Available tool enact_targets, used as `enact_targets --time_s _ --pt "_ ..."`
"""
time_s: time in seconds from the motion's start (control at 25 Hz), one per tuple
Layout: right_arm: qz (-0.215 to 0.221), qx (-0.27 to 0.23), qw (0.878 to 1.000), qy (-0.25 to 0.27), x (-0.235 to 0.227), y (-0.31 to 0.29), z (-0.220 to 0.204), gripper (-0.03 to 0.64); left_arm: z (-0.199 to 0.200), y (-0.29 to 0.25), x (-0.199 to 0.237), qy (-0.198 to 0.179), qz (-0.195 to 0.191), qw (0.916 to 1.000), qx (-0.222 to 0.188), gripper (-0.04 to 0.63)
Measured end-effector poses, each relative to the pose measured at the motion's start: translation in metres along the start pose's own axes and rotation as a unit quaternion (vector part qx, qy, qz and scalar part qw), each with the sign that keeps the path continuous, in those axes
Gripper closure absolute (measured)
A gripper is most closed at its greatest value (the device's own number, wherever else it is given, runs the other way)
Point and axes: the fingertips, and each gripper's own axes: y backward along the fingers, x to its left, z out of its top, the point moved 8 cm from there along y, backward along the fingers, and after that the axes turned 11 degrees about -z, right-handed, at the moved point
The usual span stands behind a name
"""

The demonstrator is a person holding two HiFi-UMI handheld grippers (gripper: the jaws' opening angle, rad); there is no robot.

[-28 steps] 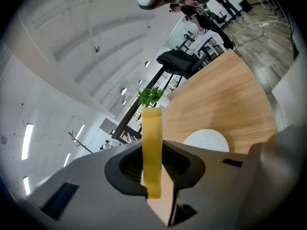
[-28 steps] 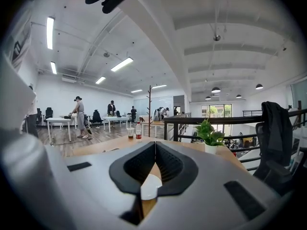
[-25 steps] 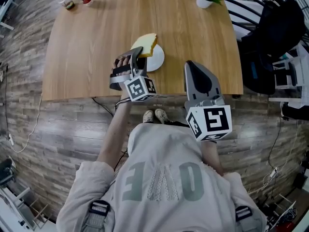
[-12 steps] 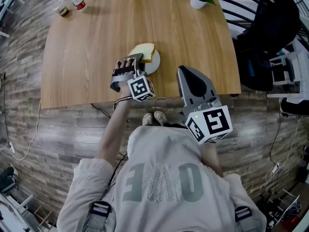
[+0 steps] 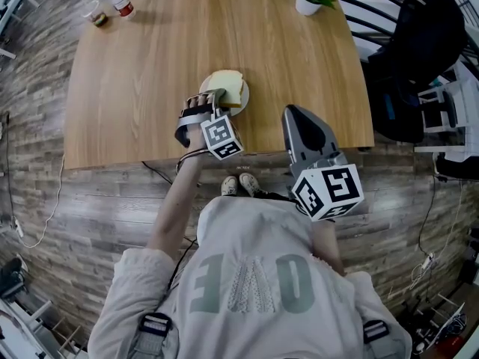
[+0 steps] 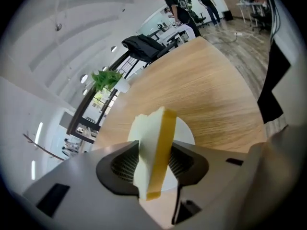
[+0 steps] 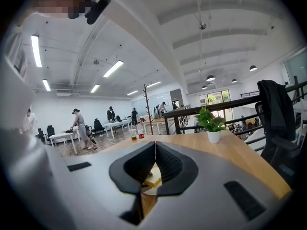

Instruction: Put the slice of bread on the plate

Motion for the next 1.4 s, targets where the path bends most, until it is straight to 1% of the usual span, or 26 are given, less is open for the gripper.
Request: enact_targets --time_s 0.08,0.12,0.16,0.24,0.28,0.32,0.4,0.48,0.52,0.56,0.64,0.72,0.8,0.88,0.96,1.04,1.12,1.16,1.2,1.32,1.36,1.4 --pt "0.000 0.000 1.000 -0.008 -0.001 0.000 -0.001 0.598 -0.001 -0.002 0.004 0.041 -0.049 0.9979 0.001 0.371" --pt "0.001 0.001 1.000 -0.009 -0.001 0.001 -0.002 0.598 -0.002 -0.003 0.006 0.058 -0.065 0.9962 0.003 0.335" --pt "0.003 0.002 1.000 -0.008 0.000 0.001 -0.003 0.598 -0.003 -0.002 0.007 0.066 -0.073 0.9951 0.002 0.322" --pt "0.007 0.006 1.000 -0.007 0.001 0.002 -0.006 0.598 -0.002 0.000 0.009 0.069 -0.083 0.9942 -0.004 0.298" --pt "0.009 0.007 1.000 -0.008 0.002 0.002 -0.006 0.598 -0.002 0.001 0.009 0.070 -0.091 0.9934 -0.008 0.271" --pt "0.011 0.008 1.000 -0.009 0.002 0.002 -0.007 0.598 -0.001 0.001 0.009 0.072 -0.102 0.9920 -0.015 0.246" --pt "0.011 0.004 1.000 -0.015 0.000 0.001 -0.005 0.598 0.001 0.003 0.010 0.074 -0.123 0.9892 -0.029 0.218" --pt "0.009 -0.002 1.000 -0.019 -0.001 0.002 -0.004 0.598 0.003 0.004 0.013 0.070 -0.129 0.9884 -0.038 0.194" --pt "0.010 -0.003 1.000 -0.020 -0.001 0.002 -0.004 0.598 0.004 0.005 0.015 0.068 -0.130 0.9884 -0.040 0.169" --pt "0.011 -0.003 1.000 -0.020 -0.001 0.002 -0.004 0.598 0.004 0.007 0.016 0.068 -0.128 0.9885 -0.042 0.146" --pt "0.014 -0.003 1.000 -0.020 0.000 0.002 -0.004 0.598 0.006 0.014 0.021 0.076 -0.120 0.9884 -0.054 0.128" --pt "0.017 -0.004 1.000 -0.019 0.000 0.000 -0.004 0.598 0.010 0.024 0.029 0.107 -0.111 0.9845 -0.084 0.126" --pt "0.020 -0.008 1.000 -0.016 0.000 -0.001 -0.003 0.598 0.016 0.037 0.040 0.153 -0.099 0.9743 -0.132 0.126" --pt "0.021 -0.014 1.000 -0.010 -0.001 -0.003 0.001 0.598 0.022 0.055 0.056 0.198 -0.077 0.9591 -0.188 0.127" --pt "0.024 -0.023 0.999 -0.001 0.000 -0.005 0.007 0.598 0.027 0.075 0.073 0.234 -0.055 0.9406 -0.240 0.127" --pt "0.027 -0.036 0.999 0.006 0.000 -0.007 0.015 0.598 0.032 0.098 0.090 0.265 -0.038 0.9186 -0.291 0.127" --pt "0.030 -0.050 0.998 0.011 0.001 -0.009 0.023 0.598 0.036 0.125 0.106 0.293 -0.006 0.8923 -0.343 0.127" --pt "0.030 -0.059 0.998 0.015 0.002 -0.009 0.028 0.598 0.038 0.140 0.113 0.307 0.016 0.8762 -0.371 0.127" --pt "0.031 -0.067 0.997 0.019 0.003 -0.010 0.032 0.598 0.039 0.155 0.118 0.320 0.037 0.8577 -0.401 0.127" --pt "0.027 -0.090 0.995 0.040 0.005 -0.011 0.042 0.598 0.043 0.199 0.124 0.347 0.090 0.7950 -0.489 0.129" --pt "0.025 -0.097 0.994 0.046 0.006 -0.011 0.045 0.598 0.044 0.213 0.124 0.351 0.113 0.7770 -0.510 0.130" --pt "0.024 -0.103 0.993 0.051 0.006 -0.011 0.047 0.598 0.044 0.225 0.122 0.351 0.142 0.7625 -0.525 0.130"
